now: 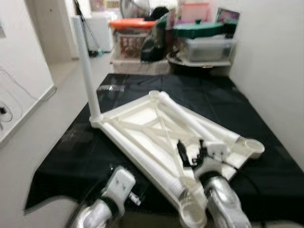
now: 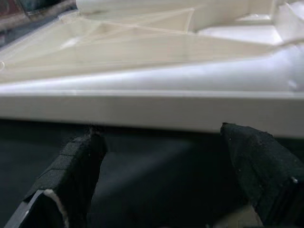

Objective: Building children table

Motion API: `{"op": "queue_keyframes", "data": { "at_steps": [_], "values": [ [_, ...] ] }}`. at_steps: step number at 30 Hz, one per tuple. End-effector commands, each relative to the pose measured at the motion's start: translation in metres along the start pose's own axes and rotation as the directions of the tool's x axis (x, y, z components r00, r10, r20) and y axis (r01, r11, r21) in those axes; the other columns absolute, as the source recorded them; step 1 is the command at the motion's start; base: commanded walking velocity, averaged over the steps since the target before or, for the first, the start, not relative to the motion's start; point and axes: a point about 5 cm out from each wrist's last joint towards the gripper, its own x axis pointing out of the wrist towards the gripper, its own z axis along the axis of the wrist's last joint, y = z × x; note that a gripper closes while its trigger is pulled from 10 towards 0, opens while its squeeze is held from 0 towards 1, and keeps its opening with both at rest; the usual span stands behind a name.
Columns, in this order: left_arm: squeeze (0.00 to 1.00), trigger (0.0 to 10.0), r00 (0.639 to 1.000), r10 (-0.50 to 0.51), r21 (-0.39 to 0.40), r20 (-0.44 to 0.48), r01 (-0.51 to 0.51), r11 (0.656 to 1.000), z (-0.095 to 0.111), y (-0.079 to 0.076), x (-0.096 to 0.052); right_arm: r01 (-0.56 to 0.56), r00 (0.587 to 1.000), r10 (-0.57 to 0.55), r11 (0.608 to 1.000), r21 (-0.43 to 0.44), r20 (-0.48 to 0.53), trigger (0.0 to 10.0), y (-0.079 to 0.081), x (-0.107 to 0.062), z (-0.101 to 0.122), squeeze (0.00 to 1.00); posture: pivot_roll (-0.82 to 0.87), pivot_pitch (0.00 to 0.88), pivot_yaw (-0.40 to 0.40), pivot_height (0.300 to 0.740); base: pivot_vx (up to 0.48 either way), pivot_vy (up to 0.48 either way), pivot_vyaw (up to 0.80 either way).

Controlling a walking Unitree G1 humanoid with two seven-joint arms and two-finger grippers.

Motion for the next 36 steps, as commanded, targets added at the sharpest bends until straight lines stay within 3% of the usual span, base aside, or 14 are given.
{"op": "queue_keyframes", "data": {
  "at_steps": [1, 4, 6, 10, 12, 17, 19, 23, 24, 26, 29, 30, 32, 36],
  "values": [
    [0.00, 10.0, 1.000, 0.005, 0.006, 0.002, -0.005, 1.000, 0.002, 0.003, 0.001, -0.044, 0.999, 0.043, 0.998, 0.046, 0.015, 10.0, -0.002, -0.002, 0.011, 0.00, 0.10, 0.000, -0.066, 0.740, 0.000, 0.000, 0.00],
    [0.00, 10.0, 1.000, 0.006, 0.005, 0.003, -0.006, 1.000, 0.002, 0.003, 0.001, -0.058, 0.998, 0.058, 0.997, 0.048, 0.012, 10.0, -0.004, -0.003, 0.013, 0.00, 0.10, 0.000, -0.066, 0.740, 0.000, 0.000, 0.00],
    [0.00, 10.0, 1.000, 0.006, 0.001, 0.004, -0.007, 1.000, 0.002, 0.003, 0.001, -0.002, 1.000, 0.001, 0.995, -0.098, -0.004, 10.0, -0.016, -0.007, 0.013, 0.00, 0.09, 0.000, -0.065, 0.740, 0.000, 0.000, 0.00],
    [0.00, 10.0, 1.000, 0.004, -0.003, 0.005, -0.004, 1.000, 0.002, 0.003, 0.001, 0.086, 0.995, -0.094, 0.978, -0.190, -0.029, 10.0, -0.032, -0.007, 0.009, 0.00, 0.09, 0.000, -0.064, 0.740, 0.000, 0.000, 0.00],
    [0.00, 10.0, 1.000, 0.000, -0.005, 0.005, 0.000, 1.000, 0.002, 0.002, 0.001, 0.196, 0.976, -0.214, 0.939, -0.282, -0.034, 10.0, -0.050, 0.007, 0.016, 0.00, 0.10, 0.000, -0.067, 0.740, 0.000, 0.000, 0.00],
    [0.00, 10.0, 1.000, 0.000, -0.007, 0.005, 0.000, 1.000, 0.002, 0.002, 0.002, 0.247, 0.958, -0.280, 0.921, -0.302, -0.069, 10.0, -0.060, 0.026, 0.026, 0.00, 0.10, 0.000, -0.067, 0.740, 0.000, 0.000, 0.00],
    [0.00, 10.0, 1.000, -0.001, -0.010, 0.005, 0.001, 1.000, 0.003, 0.002, 0.002, 0.289, 0.941, -0.328, 0.907, -0.305, -0.082, 10.0, -0.062, 0.042, 0.039, 0.00, 0.10, 0.000, -0.071, 0.740, 0.000, 0.000, 0.00],
    [0.00, 10.0, 1.000, -0.001, -0.011, 0.005, 0.001, 1.000, 0.003, 0.001, 0.002, 0.332, 0.916, -0.382, 0.894, -0.303, -0.125, 10.0, -0.064, 0.052, 0.054, 0.00, 0.10, 0.000, -0.074, 0.740, 0.000, 0.000, 0.00],
    [0.00, 10.0, 1.000, -0.001, -0.011, 0.005, 0.001, 1.000, 0.003, 0.001, 0.002, 0.332, 0.916, -0.382, 0.894, -0.303, -0.125, 10.0, -0.064, 0.052, 0.054, 0.00, 0.10, 0.000, -0.074, 0.740, 0.000, 0.000, 0.00],
    [0.00, 10.0, 1.000, 0.000, -0.016, 0.005, 0.000, 1.000, 0.003, 0.001, 0.001, 0.383, 0.861, -0.460, 0.867, -0.319, -0.217, 10.0, -0.070, 0.054, 0.064, 0.00, 0.10, 0.000, -0.071, 0.740, 0.000, 0.000, 0.00],
    [0.00, 10.0, 1.000, 0.000, -0.016, 0.005, 0.000, 1.000, 0.003, 0.001, 0.001, 0.383, 0.861, -0.460, 0.867, -0.319, -0.217, 10.0, -0.070, 0.054, 0.064, 0.00, 0.10, 0.000, -0.071, 0.740, 0.000, 0.000, 0.00],
    [0.00, 10.0, 1.000, 0.000, -0.019, 0.006, 0.000, 1.000, 0.003, 0.000, 0.001, 0.410, 0.831, -0.491, 0.859, -0.308, -0.261, 10.0, -0.073, 0.054, 0.067, 0.00, 0.09, 0.000, -0.072, 0.740, 0.000, 0.000, 0.00],
    [0.00, 10.0, 1.000, 0.000, -0.019, 0.006, 0.000, 1.000, 0.003, 0.000, 0.001, 0.410, 0.831, -0.491, 0.859, -0.308, -0.261, 10.0, -0.073, 0.054, 0.067, 0.00, 0.09, 0.000, -0.072, 0.740, 0.000, 0.000, 0.00],
    [0.00, 10.0, 1.000, -0.005, -0.025, 0.005, 0.005, 1.000, 0.003, 0.000, 0.002, 0.519, 0.774, -0.588, 0.801, -0.299, -0.233, 10.0, -0.086, 0.053, 0.090, 0.00, 0.08, 0.000, -0.066, 0.740, 0.000, 0.000, 0.00]
  ]
}}
